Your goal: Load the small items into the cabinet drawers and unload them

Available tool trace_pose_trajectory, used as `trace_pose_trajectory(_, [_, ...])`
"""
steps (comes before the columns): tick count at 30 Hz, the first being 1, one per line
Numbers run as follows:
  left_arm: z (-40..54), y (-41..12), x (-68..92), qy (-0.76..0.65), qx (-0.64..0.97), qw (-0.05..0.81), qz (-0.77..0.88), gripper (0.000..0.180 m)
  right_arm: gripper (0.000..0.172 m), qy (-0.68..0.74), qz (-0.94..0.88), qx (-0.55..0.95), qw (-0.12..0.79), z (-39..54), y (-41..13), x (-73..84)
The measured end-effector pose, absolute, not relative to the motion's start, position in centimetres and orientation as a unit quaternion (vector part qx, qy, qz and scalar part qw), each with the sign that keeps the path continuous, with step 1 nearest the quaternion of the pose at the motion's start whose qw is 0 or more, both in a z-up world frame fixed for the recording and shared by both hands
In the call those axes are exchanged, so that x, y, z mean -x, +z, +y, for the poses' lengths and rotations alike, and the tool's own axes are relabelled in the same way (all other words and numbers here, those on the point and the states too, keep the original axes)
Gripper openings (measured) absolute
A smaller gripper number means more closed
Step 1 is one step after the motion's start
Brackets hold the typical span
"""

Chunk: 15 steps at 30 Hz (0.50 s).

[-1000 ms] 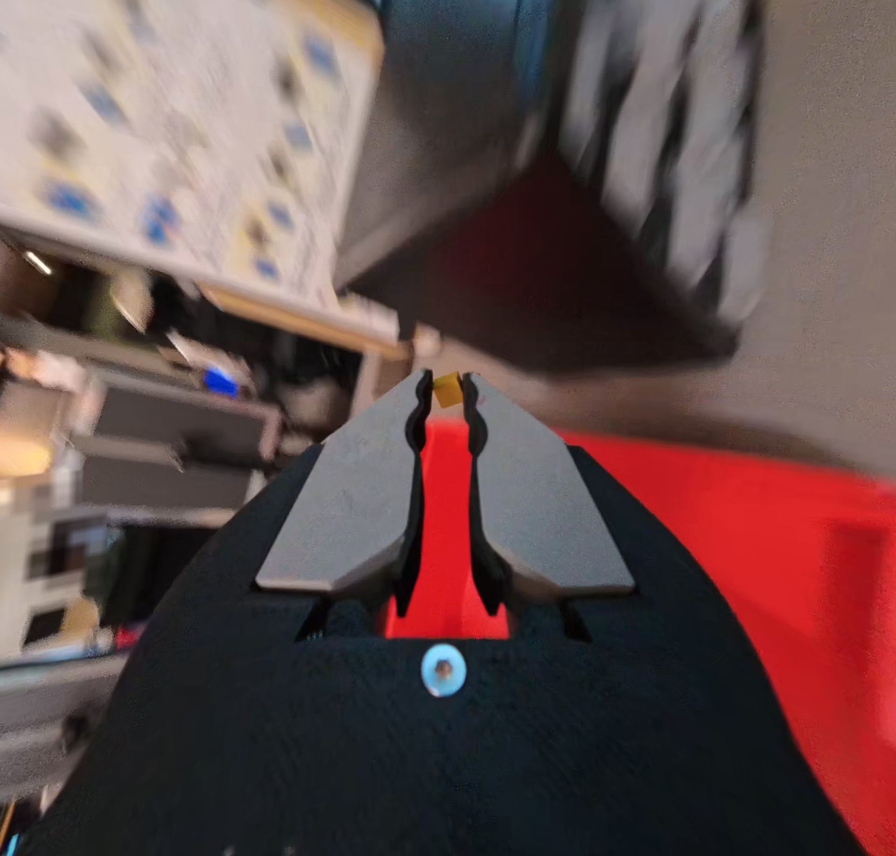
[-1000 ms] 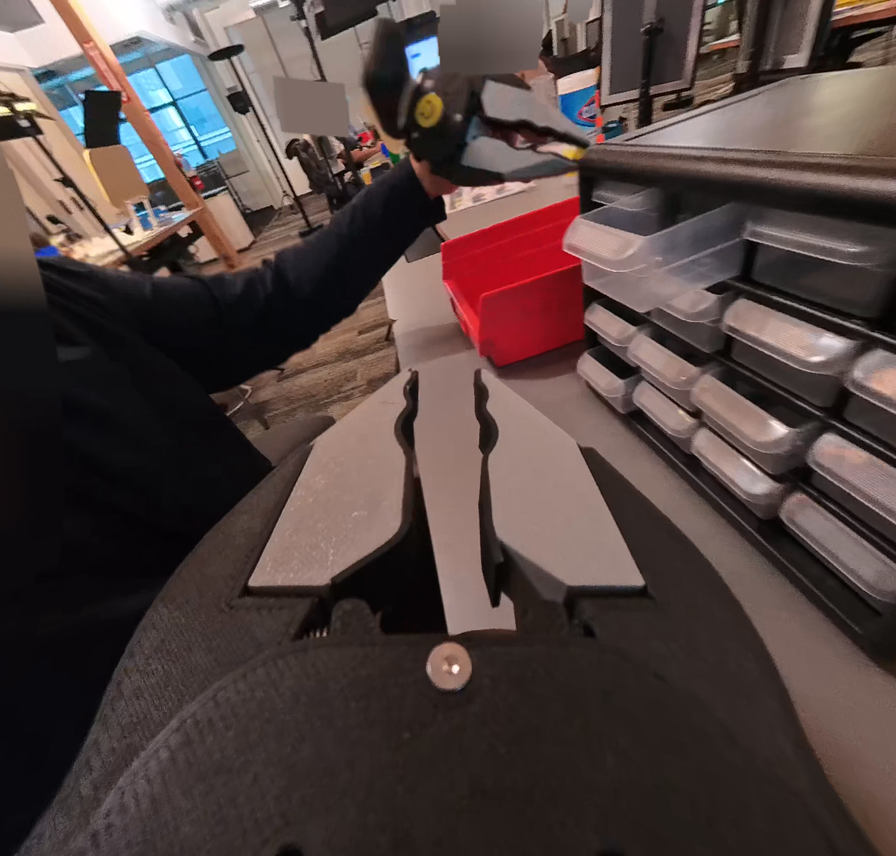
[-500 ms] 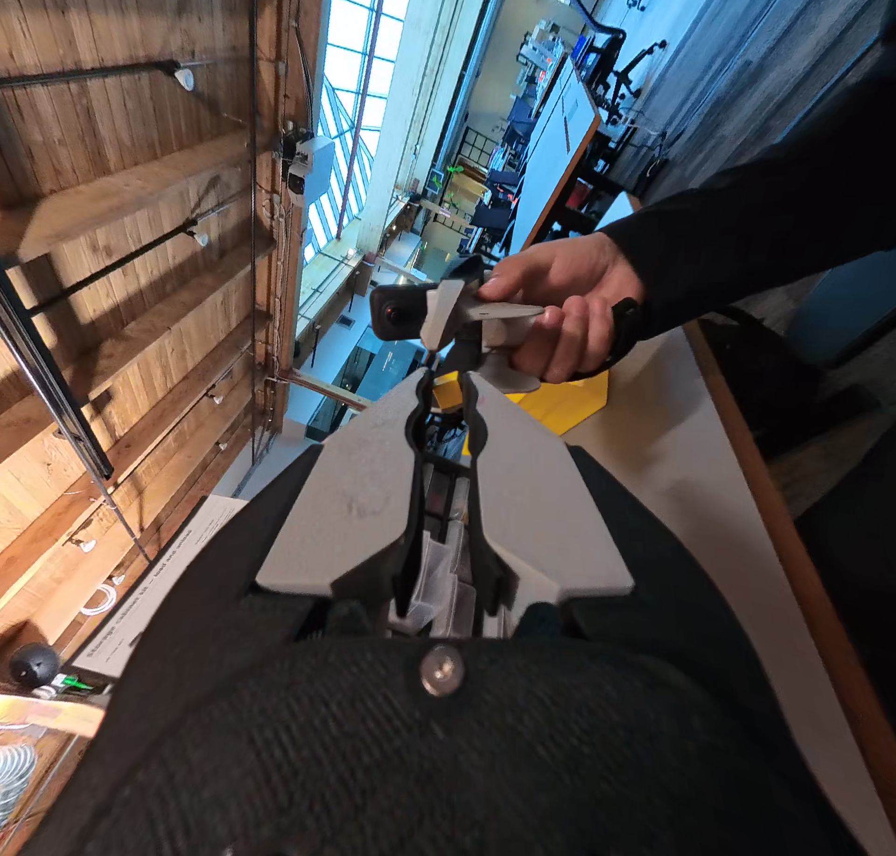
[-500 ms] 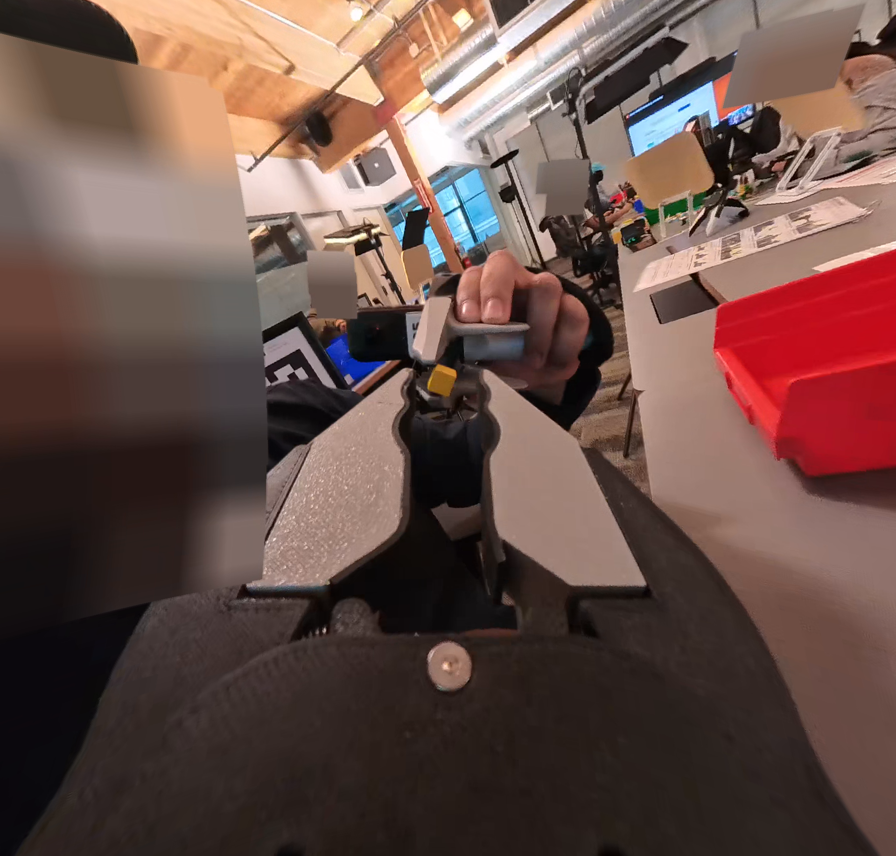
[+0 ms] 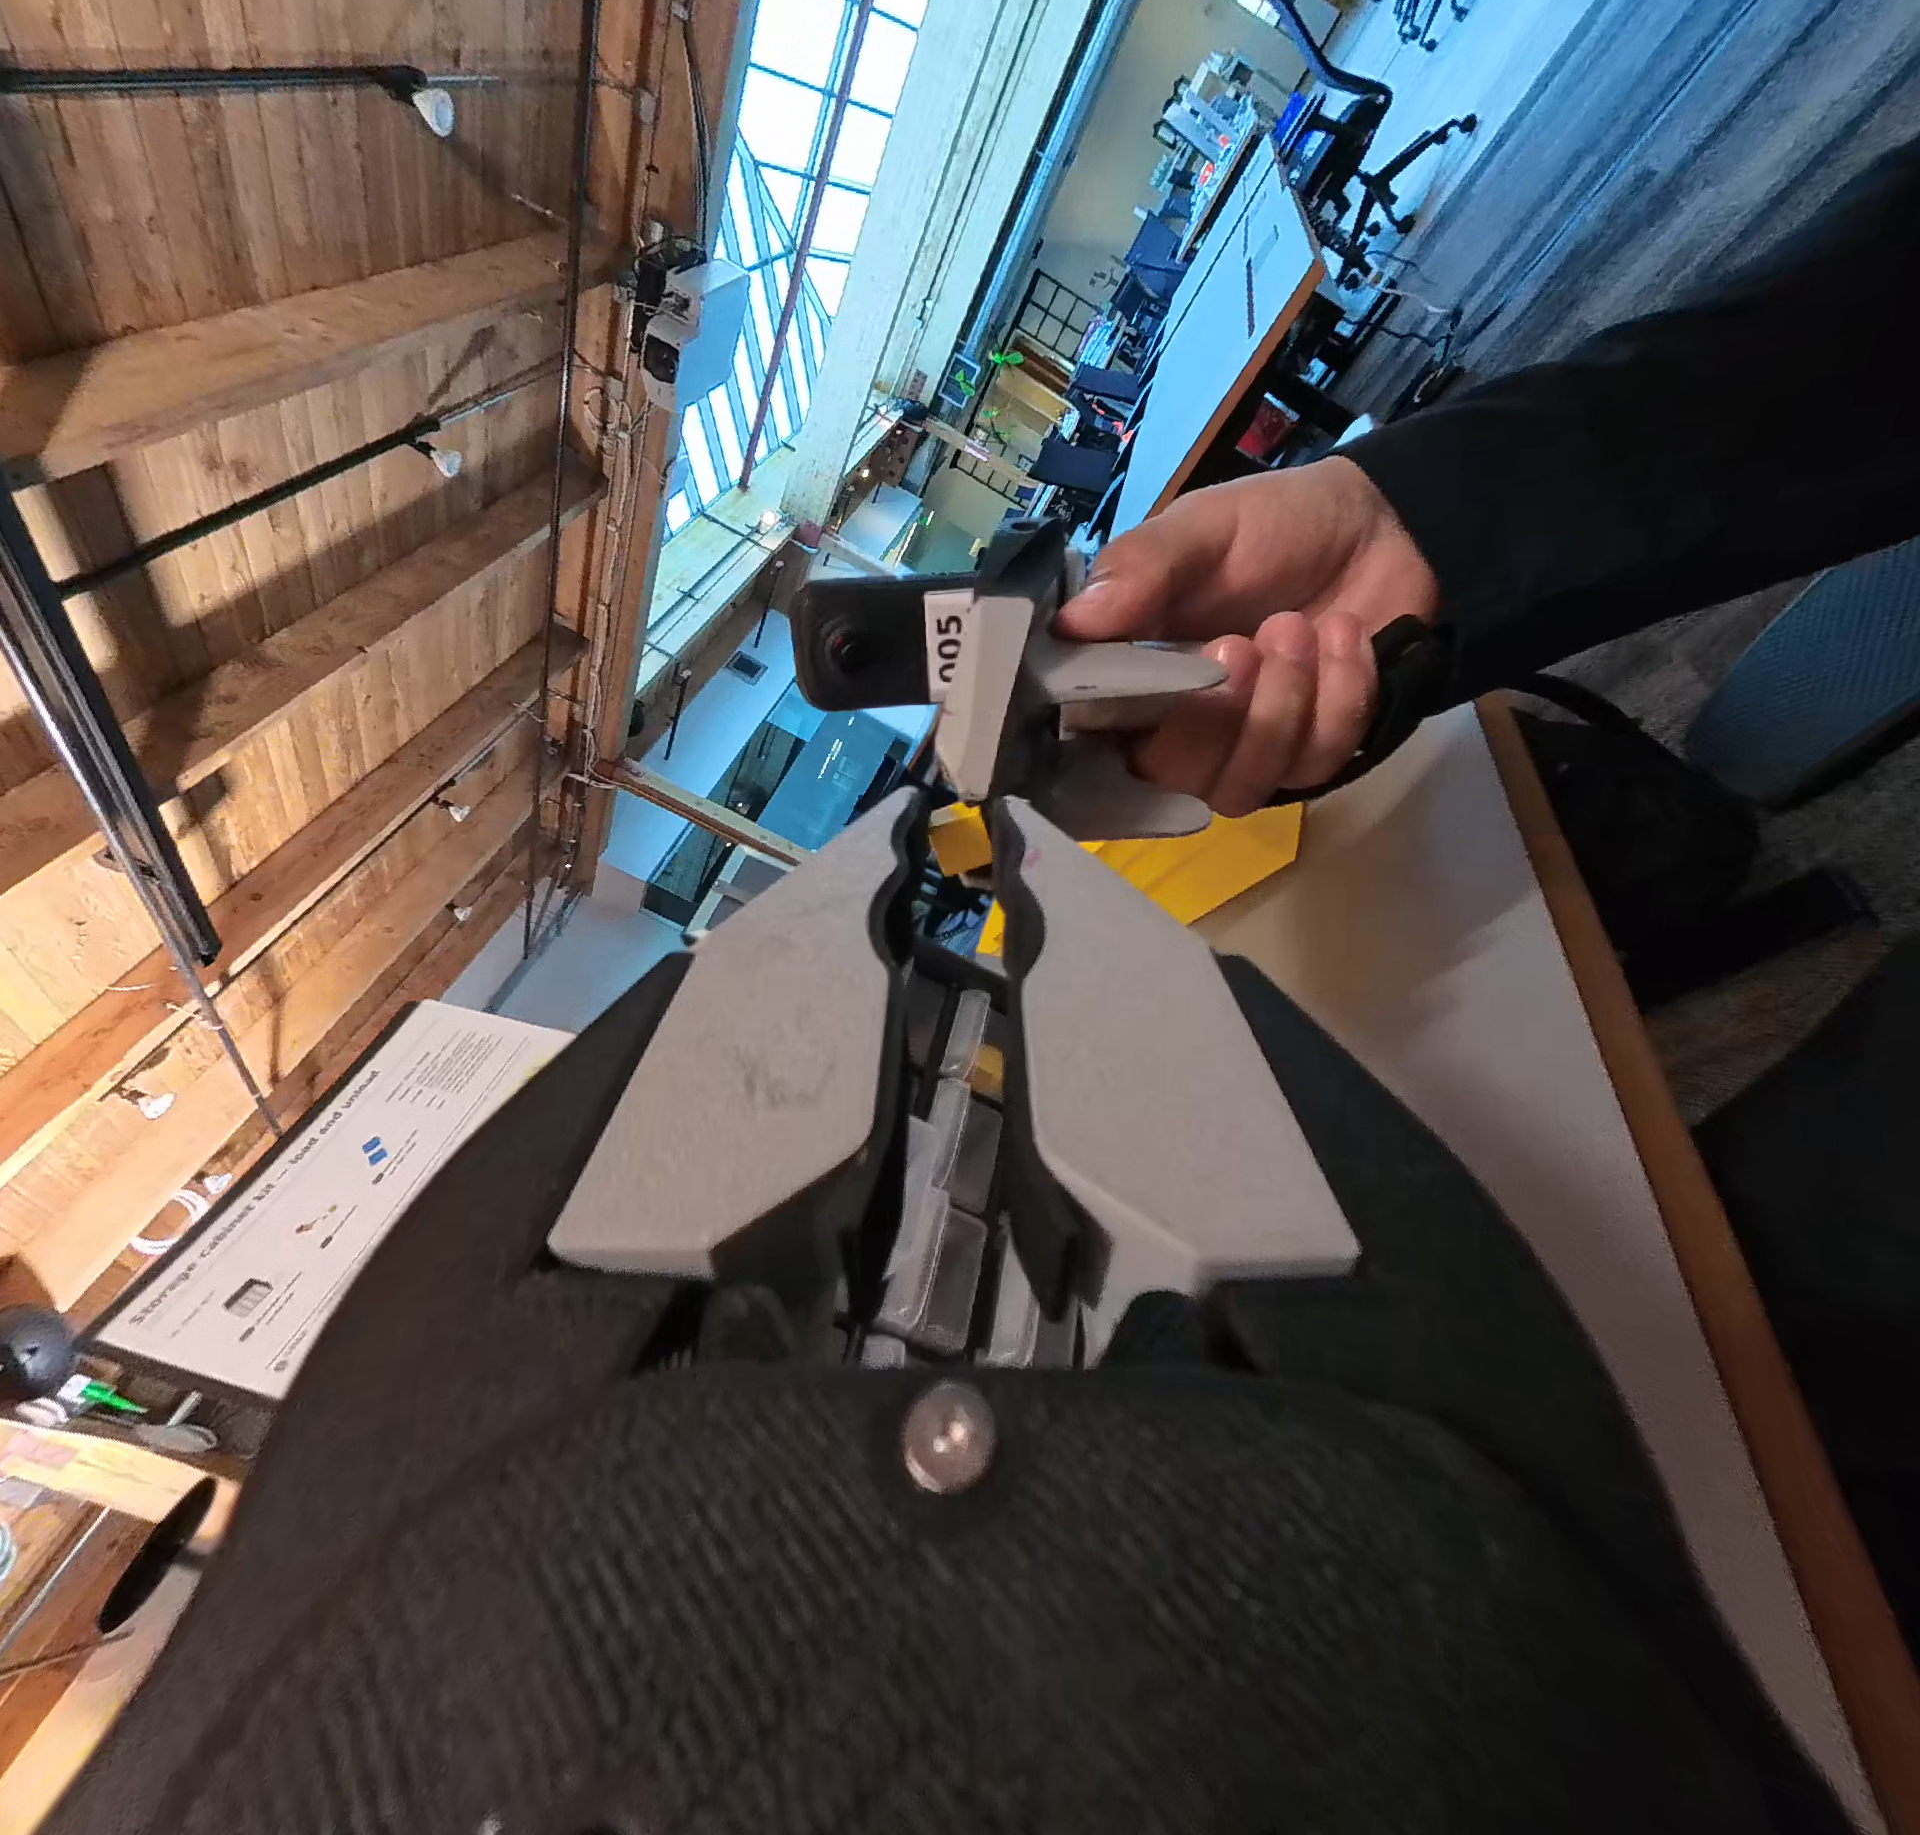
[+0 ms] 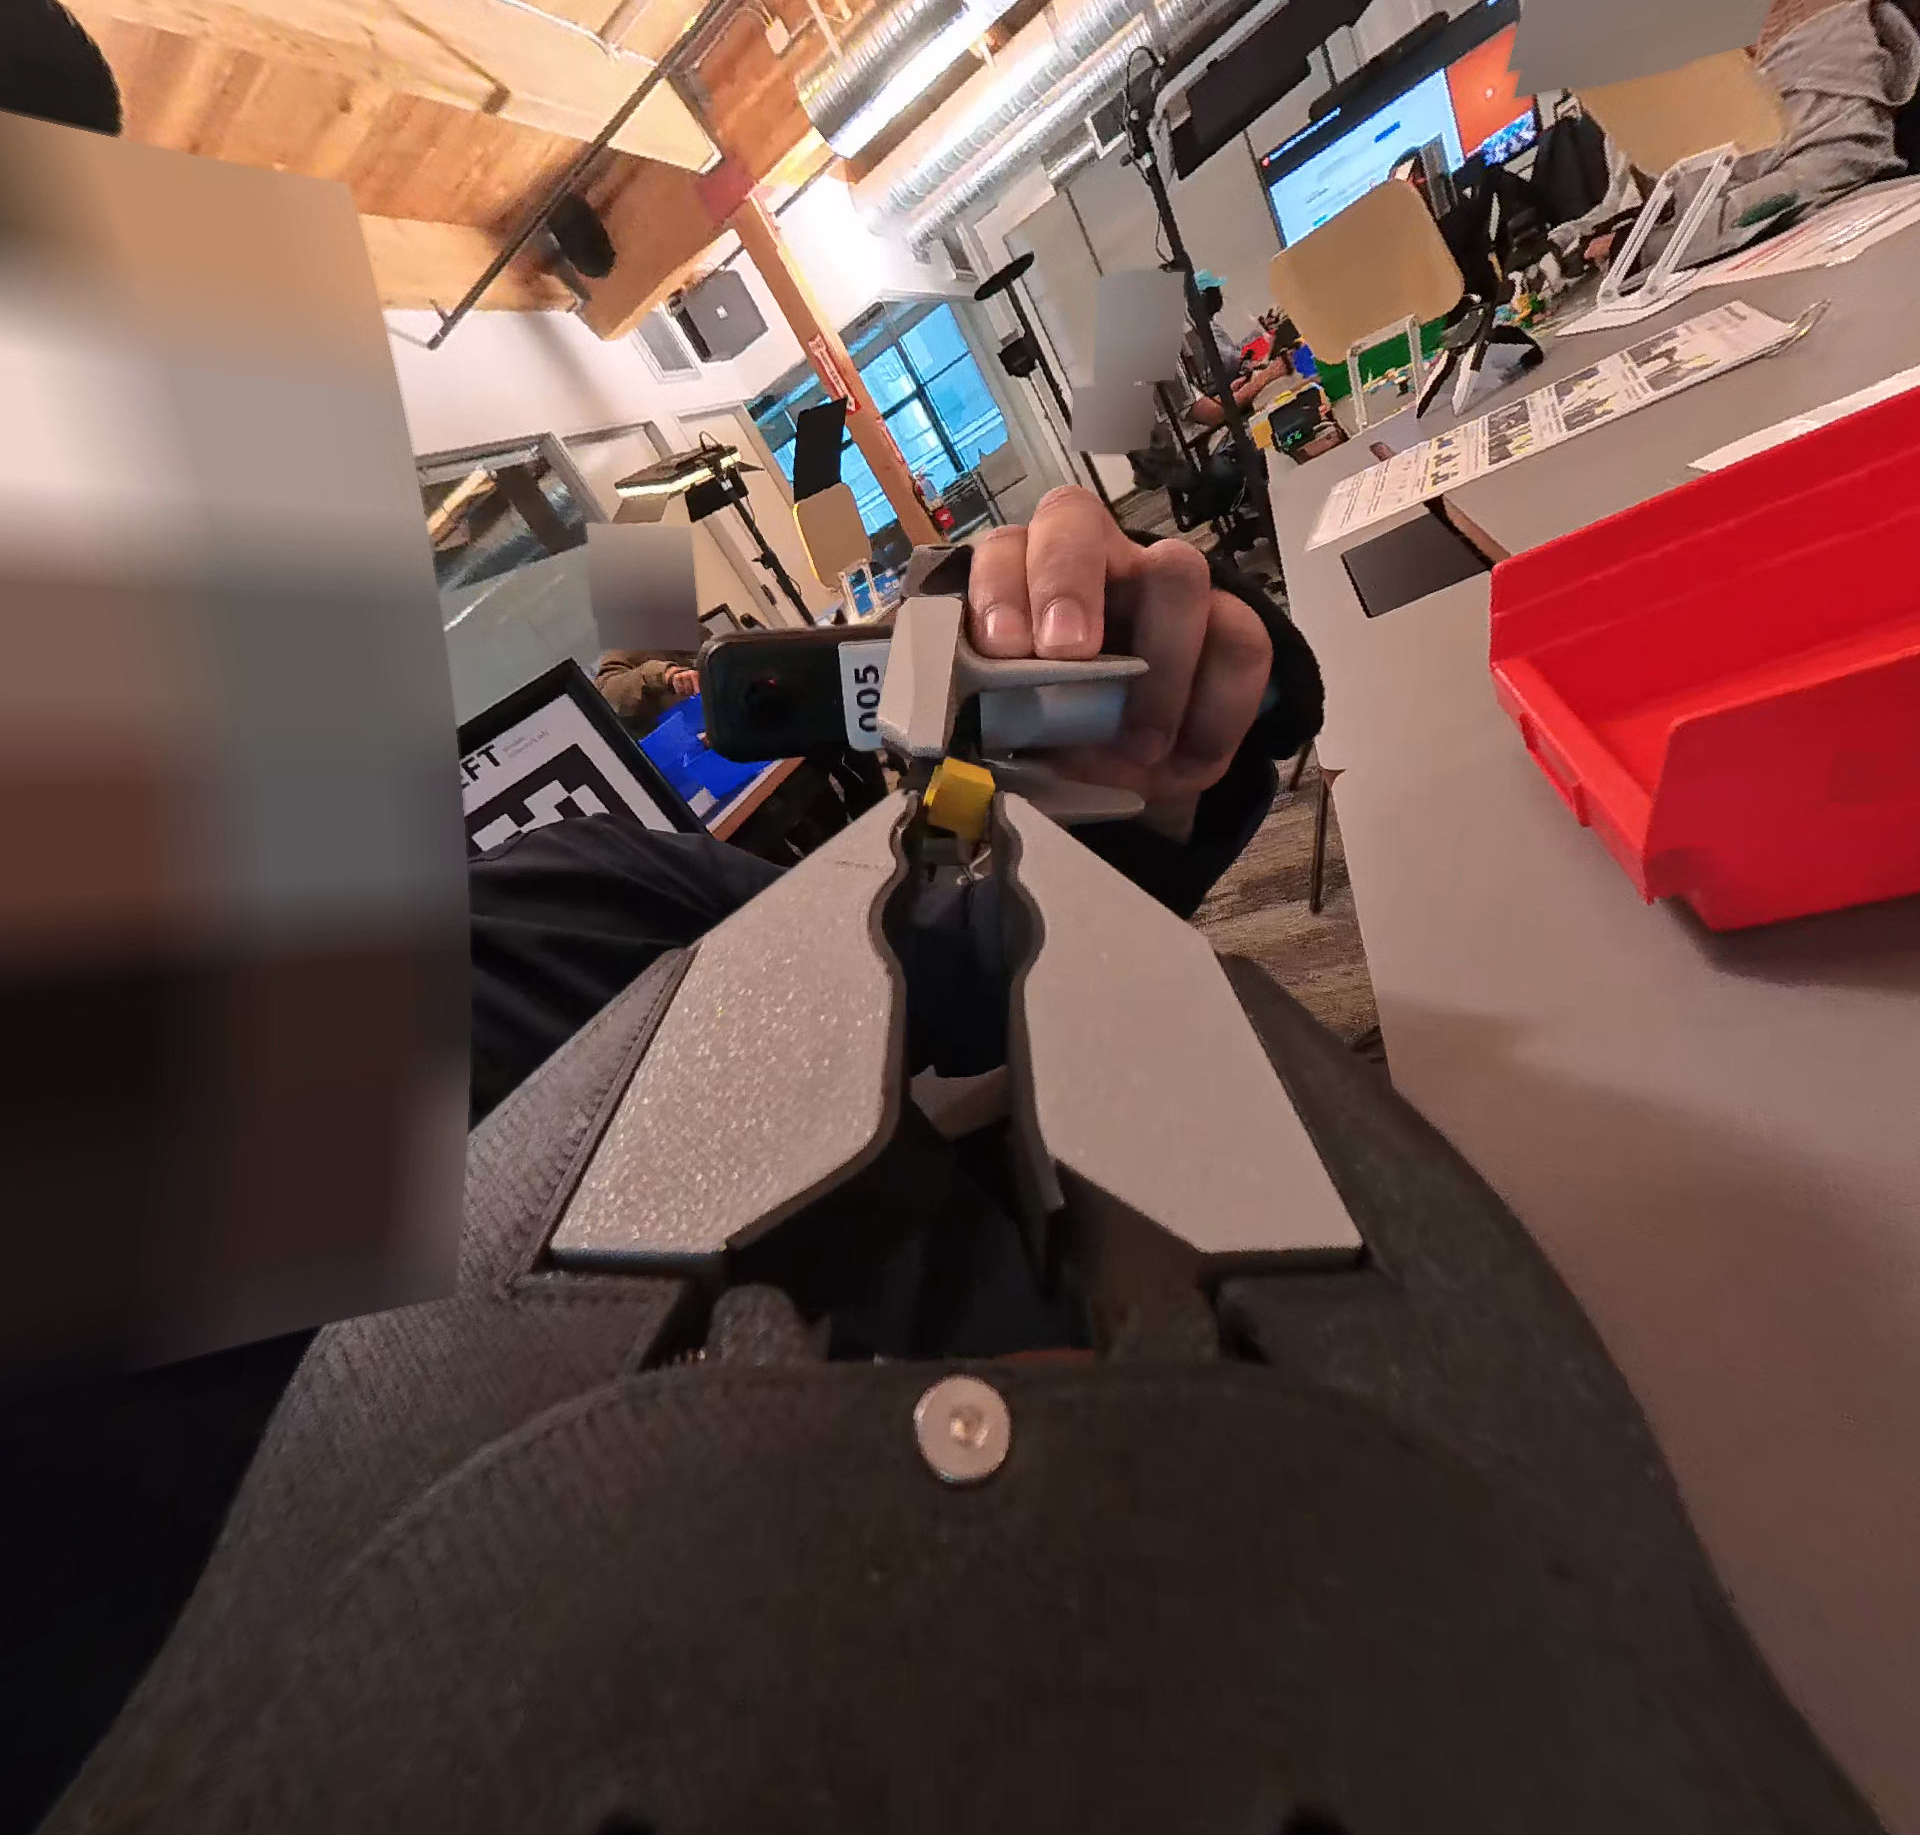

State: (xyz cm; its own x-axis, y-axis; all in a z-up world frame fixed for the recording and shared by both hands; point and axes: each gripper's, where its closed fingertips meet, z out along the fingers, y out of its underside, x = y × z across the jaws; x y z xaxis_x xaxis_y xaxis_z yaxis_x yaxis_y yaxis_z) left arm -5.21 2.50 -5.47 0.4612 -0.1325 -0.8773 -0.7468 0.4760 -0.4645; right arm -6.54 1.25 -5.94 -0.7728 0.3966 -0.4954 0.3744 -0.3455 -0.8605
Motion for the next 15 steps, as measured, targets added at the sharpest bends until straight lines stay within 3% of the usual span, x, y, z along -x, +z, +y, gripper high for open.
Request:
trace_pose_trajectory(9, [2.8, -5.3, 6.7, 0.209, 0.468, 0.745, 0.427, 0.012, 0.007, 0.74, -0.563, 0.367, 0.028, 2.2, -6.2, 8.4])
trace_pose_trajectory(13, [2.2, -4.1, 7.8, 0.173, 0.462, 0.782, 0.38, 0.027, 0.007, 0.698, -0.545, 0.44, 0.147, 7.4, -5.5, 11.4])
trace_pose_trajectory(15, [2.7, -3.3, 9.3, 0.173, 0.479, 0.79, 0.34, 0.023, 0.007, 0.621, -0.562, 0.483, 0.254, 11.3, -5.2, 13.6])
